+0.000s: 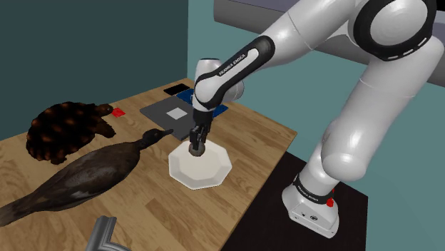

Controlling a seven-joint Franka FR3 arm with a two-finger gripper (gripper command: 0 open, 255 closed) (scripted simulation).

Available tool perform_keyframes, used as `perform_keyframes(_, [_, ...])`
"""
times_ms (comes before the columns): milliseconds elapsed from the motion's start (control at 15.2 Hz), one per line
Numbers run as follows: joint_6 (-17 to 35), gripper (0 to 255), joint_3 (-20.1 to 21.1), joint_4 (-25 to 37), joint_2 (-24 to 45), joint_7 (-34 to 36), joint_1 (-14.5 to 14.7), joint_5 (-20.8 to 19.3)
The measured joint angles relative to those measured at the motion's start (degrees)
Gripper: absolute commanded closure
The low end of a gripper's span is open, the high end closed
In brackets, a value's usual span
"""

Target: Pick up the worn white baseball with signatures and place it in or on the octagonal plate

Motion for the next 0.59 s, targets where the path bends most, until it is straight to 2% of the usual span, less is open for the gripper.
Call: perform_keyframes(594, [6.98, 255, 0.41, -0.54, 6.36, -1.78, 0.30, 1.40])
